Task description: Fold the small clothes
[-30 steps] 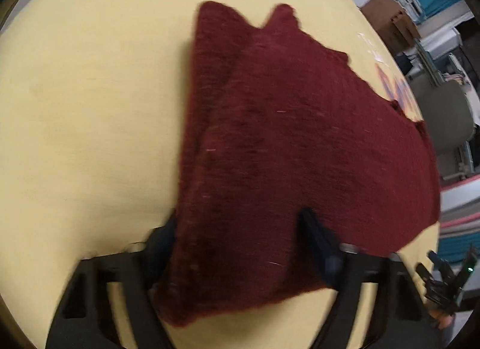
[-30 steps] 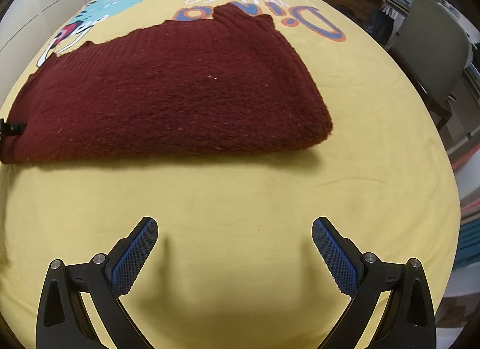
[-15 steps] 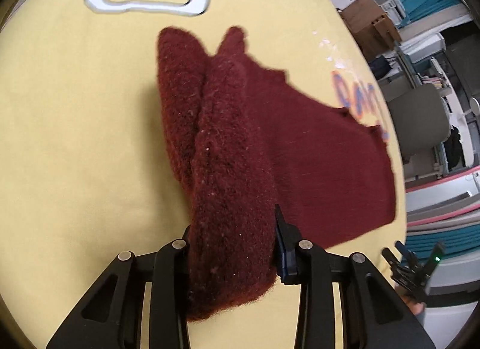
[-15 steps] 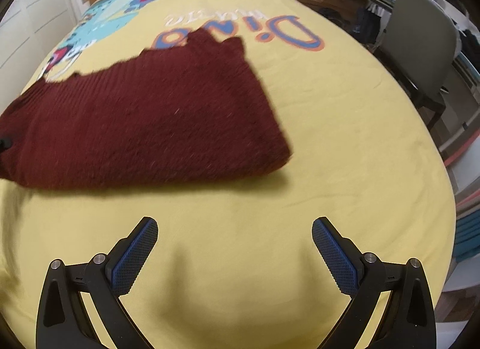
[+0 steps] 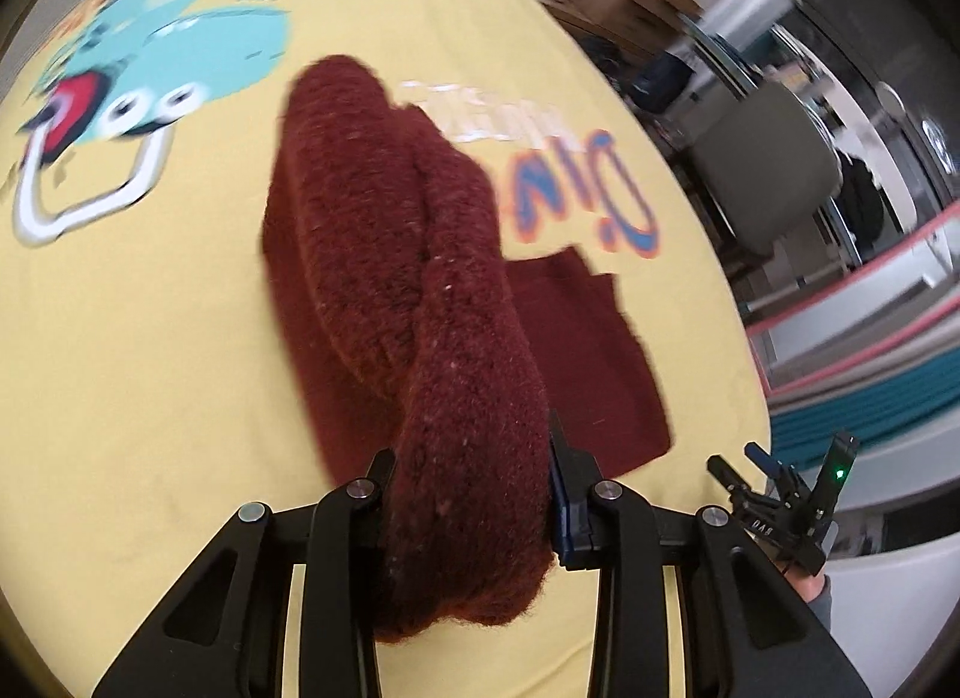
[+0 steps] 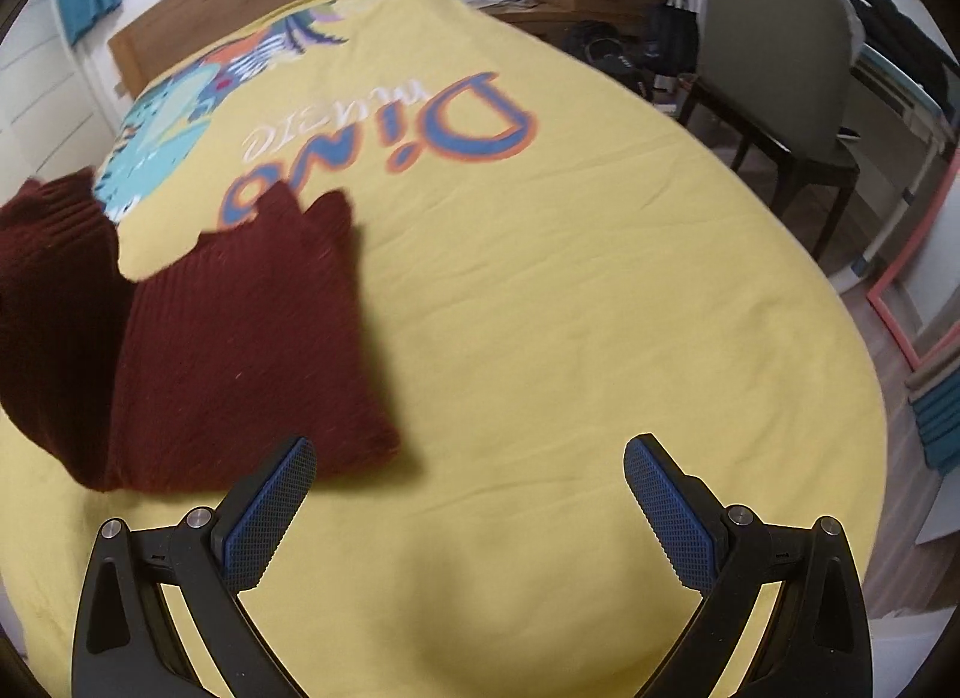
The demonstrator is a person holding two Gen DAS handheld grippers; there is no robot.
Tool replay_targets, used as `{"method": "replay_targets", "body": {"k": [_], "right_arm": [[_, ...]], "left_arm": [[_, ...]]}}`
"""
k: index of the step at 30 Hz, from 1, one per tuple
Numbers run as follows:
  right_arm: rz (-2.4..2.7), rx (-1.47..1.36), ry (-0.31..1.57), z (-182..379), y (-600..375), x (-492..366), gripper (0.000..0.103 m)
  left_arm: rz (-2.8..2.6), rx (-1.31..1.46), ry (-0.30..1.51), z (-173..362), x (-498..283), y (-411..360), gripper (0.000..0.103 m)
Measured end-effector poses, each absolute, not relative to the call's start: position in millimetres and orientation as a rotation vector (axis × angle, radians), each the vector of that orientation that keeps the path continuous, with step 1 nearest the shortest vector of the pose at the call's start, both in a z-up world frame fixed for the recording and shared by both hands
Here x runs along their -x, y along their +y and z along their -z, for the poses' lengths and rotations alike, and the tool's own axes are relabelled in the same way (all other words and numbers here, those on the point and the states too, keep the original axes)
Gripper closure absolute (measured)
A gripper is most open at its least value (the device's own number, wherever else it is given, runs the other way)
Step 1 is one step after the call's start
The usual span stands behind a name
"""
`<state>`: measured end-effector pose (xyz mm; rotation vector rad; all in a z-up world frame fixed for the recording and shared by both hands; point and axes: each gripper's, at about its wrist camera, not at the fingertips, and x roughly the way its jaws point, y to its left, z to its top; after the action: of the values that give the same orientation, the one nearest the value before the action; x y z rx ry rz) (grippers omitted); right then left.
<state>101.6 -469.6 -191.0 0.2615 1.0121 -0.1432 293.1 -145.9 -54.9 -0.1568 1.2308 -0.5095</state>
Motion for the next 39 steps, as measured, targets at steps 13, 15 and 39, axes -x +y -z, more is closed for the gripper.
{"method": "replay_targets", "body": {"k": [13,15,39], "right_arm": [[0.163,-0.250,1.072,205.9,-492.4,-80.6,0.000],[0.156,-0.251,1.085,210.7,-490.9,-80.7,0.000],[0.039,-0.264,1.040,165.0,-464.0,-111.3,0.000]], "left_arm": [[0.457,-0.082,1.356,157.7,-291.0,-313.9,0.070],[0.445,-0.070,1.383,167.2,-291.4,-315.3,0.066],[0.375,0.093,1.233,101.6,-282.8,-214.6,0.001]]}}
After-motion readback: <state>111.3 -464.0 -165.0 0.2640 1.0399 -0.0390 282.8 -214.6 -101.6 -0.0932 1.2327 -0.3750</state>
